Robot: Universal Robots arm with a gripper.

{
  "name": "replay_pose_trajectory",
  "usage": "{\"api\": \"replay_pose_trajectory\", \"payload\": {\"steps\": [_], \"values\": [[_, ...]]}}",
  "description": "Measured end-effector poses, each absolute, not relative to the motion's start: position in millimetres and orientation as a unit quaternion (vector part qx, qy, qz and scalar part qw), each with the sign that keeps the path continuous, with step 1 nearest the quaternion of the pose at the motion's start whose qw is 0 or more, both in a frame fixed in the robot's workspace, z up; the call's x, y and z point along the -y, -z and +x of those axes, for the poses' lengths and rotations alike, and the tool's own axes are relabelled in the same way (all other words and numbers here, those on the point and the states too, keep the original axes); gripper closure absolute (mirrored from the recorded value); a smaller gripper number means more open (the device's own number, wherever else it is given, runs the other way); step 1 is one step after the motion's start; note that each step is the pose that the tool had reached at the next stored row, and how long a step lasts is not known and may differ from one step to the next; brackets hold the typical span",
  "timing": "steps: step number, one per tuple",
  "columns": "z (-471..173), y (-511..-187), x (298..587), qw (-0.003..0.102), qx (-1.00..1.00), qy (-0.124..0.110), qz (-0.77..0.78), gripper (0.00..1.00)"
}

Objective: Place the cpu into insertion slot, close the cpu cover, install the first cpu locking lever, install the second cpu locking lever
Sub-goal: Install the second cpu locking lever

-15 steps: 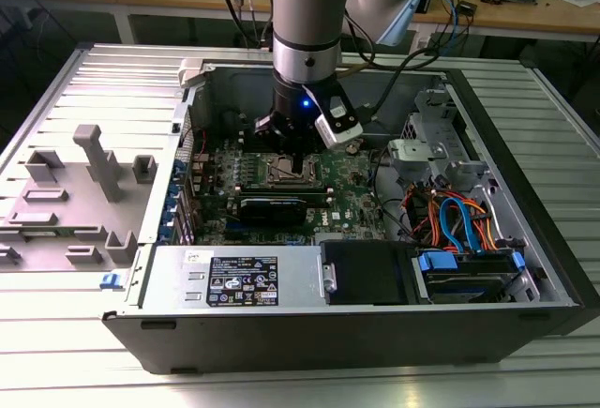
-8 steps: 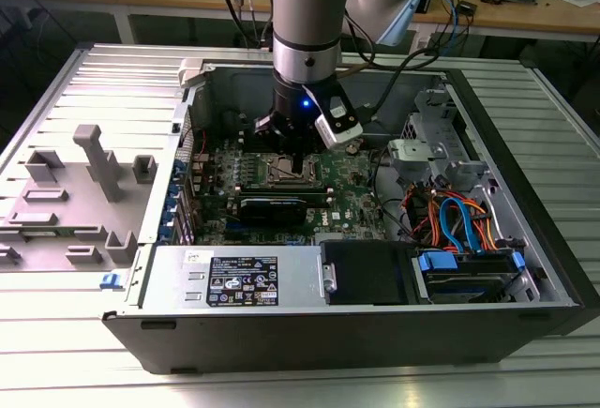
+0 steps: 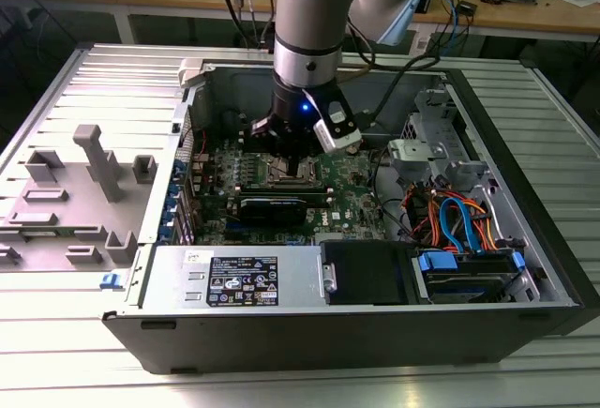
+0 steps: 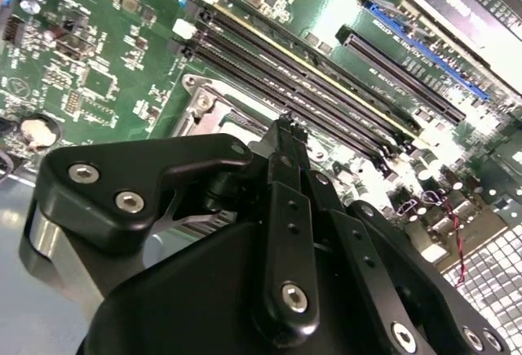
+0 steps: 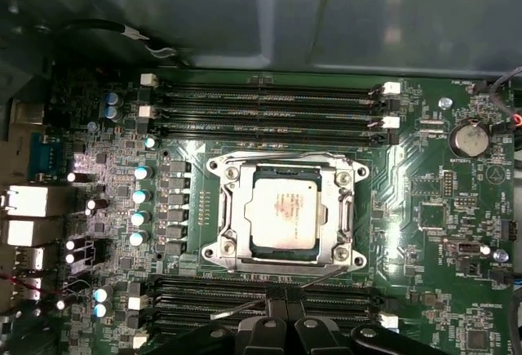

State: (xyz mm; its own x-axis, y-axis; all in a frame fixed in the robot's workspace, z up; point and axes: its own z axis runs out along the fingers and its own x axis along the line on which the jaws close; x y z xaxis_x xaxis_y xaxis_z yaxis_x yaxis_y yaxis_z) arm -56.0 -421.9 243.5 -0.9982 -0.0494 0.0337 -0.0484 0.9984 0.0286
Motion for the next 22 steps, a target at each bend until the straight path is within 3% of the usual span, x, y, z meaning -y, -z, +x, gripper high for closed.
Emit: {"api": "replay_pose_trajectory", "payload": {"steps": [4, 22], "values": [[-58.1, -238.8, 422.1, 0.024, 0.999, 0.014, 0.036, 0.89], [-63.0, -230.8, 422.4, 0.027, 0.998, 0.014, 0.047, 0.89]]}}
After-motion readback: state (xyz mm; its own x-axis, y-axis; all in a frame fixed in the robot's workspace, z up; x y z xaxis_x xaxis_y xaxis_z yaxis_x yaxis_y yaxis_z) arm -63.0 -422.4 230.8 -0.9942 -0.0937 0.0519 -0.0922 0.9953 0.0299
